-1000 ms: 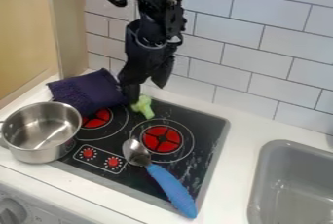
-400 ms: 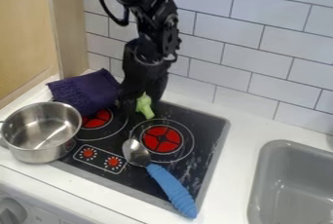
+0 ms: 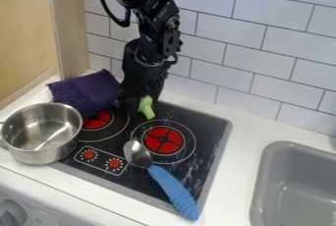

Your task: Move the green object in the left side of the drawer

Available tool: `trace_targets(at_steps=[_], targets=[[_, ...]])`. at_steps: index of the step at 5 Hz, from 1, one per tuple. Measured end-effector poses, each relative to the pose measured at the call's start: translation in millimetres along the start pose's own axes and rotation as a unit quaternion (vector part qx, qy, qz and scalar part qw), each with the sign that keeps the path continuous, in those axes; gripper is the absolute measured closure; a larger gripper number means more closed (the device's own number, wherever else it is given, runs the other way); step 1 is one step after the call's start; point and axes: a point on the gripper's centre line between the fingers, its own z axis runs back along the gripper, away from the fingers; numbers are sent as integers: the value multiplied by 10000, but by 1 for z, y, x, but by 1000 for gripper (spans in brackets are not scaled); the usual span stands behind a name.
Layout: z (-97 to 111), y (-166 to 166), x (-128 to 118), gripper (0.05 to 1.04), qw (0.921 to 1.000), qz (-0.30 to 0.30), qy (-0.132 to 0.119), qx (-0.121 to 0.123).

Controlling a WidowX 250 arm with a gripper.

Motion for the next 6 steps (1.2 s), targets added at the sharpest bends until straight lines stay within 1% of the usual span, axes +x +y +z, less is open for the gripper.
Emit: trace_targets(at_steps=[2,3,4,5,6], targets=[[0,0,1,478,10000,78,-27,7],[12,1,6,478,9995,175,-259,-14],[26,0,11,478,9988,207,-424,-103],[47,-11,3,478,9978,75,-525,-398],[69,-8,-19,478,9969,-203,-483,-591]])
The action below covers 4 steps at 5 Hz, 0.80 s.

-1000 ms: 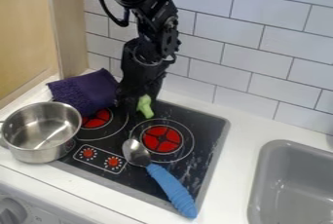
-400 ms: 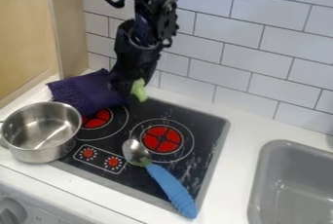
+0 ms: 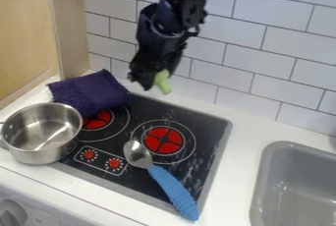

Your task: Move the green object in the left side of the drawer

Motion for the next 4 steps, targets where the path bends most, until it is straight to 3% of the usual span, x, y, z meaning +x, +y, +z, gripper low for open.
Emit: trace_targets(at_steps=[2,4], targets=[[40,10,-51,478,9974,-595,117,-401],[42,35,-91,478,9931,-1050,357,-391]])
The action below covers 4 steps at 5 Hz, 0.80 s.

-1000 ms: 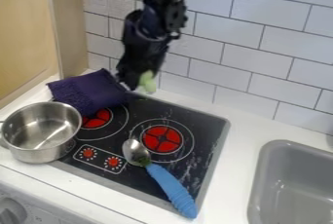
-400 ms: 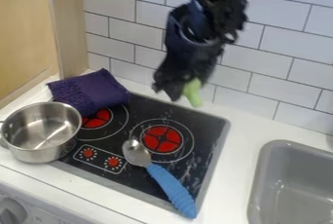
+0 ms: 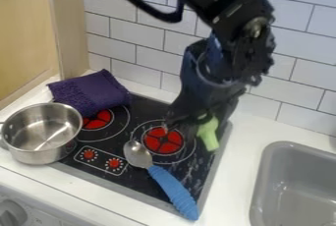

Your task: Move the green object in the left side of the drawer

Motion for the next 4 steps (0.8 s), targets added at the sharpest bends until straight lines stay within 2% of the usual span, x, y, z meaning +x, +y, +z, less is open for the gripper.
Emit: trace_targets(at_steps=[1,2,4], targets=[[-5,1,-10,478,9995,-229,98,-201],[-15,6,-15,478,9995,-279,124,-113],[-36,3,-44,480,9965,-752,324,146]])
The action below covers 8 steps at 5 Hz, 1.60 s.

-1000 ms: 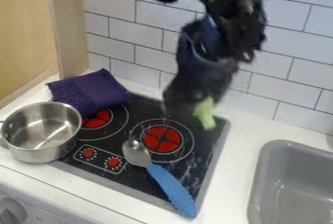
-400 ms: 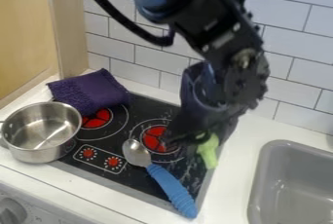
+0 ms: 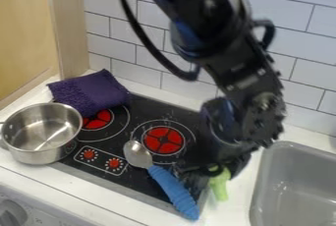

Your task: Move the green object in the left side of the drawer

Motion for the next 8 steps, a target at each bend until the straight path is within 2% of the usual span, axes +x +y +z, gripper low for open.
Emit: trace_targets(at_steps=[1,2,3,4,5,6,7,8], targets=[[-6,-10,-4,478,10000,-65,44,19],[-9,-11,-9,422,9999,-98,98,96],[-7,-15,-8,124,9997,-6,130,213],[-8,-14,-7,65,9996,6,131,238],[-8,-12,-7,81,9994,15,154,302],[-7,-5,-5,84,9985,-3,192,510],[19,-13,6,84,9993,-133,351,38],[38,-12,17,84,9996,-137,221,-147]])
